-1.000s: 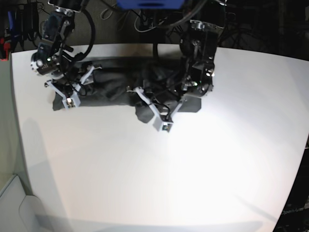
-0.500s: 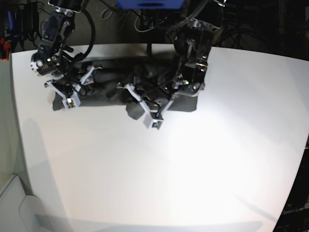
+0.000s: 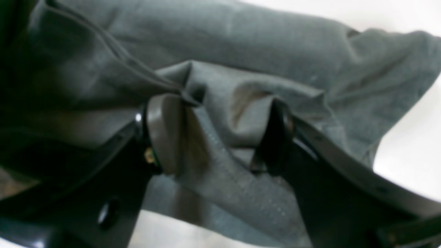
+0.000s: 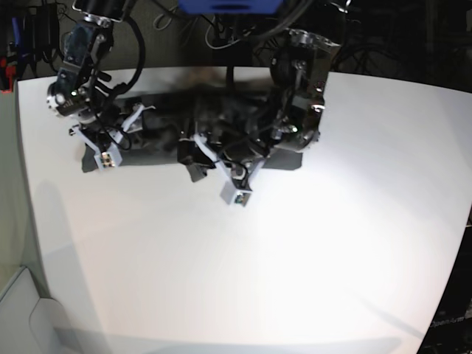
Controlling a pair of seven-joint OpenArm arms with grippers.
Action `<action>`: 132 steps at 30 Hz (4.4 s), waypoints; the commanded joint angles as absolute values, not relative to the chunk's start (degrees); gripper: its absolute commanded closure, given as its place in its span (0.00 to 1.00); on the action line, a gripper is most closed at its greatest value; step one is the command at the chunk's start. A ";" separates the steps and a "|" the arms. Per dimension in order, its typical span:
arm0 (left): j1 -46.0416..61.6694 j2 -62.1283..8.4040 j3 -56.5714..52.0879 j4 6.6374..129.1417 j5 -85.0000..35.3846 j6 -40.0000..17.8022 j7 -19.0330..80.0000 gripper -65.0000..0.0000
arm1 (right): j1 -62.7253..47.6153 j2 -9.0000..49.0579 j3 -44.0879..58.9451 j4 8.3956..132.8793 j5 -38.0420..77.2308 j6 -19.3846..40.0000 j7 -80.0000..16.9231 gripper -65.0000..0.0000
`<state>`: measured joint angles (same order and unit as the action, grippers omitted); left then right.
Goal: Layout the t-shirt on the table in an organized manner, then fold the t-shirt properly
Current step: 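Fold the strip end with the left gripper toward the right gripper, then press the folded bundle ends with both grippers, then fold the bundle end with the right gripper toward the left gripper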
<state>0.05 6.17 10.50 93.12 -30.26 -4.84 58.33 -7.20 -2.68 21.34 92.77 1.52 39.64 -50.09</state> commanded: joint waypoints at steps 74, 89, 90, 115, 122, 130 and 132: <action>0.75 -13.14 -4.09 80.31 -45.93 -4.70 54.55 1.00 | -0.48 -0.92 30.55 85.85 -0.04 40.00 -63.87 1.00; 0.75 -13.14 -4.09 80.04 -45.85 -4.26 54.55 1.00 | -3.56 -4.00 26.95 115.30 14.55 40.00 -76.88 1.00; 0.75 -13.14 -4.09 80.04 -45.85 -4.26 54.55 1.00 | -3.74 -4.00 26.86 115.47 16.48 40.00 -77.49 1.00; 1.10 -13.14 -4.09 80.13 -45.85 -4.26 54.55 1.00 | -0.66 -7.87 2.07 111.52 47.34 40.00 -80.00 1.00; 1.01 -12.88 -4.09 80.66 -46.29 -4.26 54.55 1.00 | 1.80 -5.58 -6.20 100.09 47.34 40.00 -72.57 1.00; 1.10 -12.44 -7.69 82.15 -46.37 -4.26 54.55 1.00 | 4.44 -3.38 -10.86 92.00 47.43 40.00 -67.03 1.00; 0.92 -11.12 -9.98 83.03 -46.37 -4.26 55.08 1.00 | 5.05 -3.21 -10.86 91.74 47.43 40.00 -67.03 1.00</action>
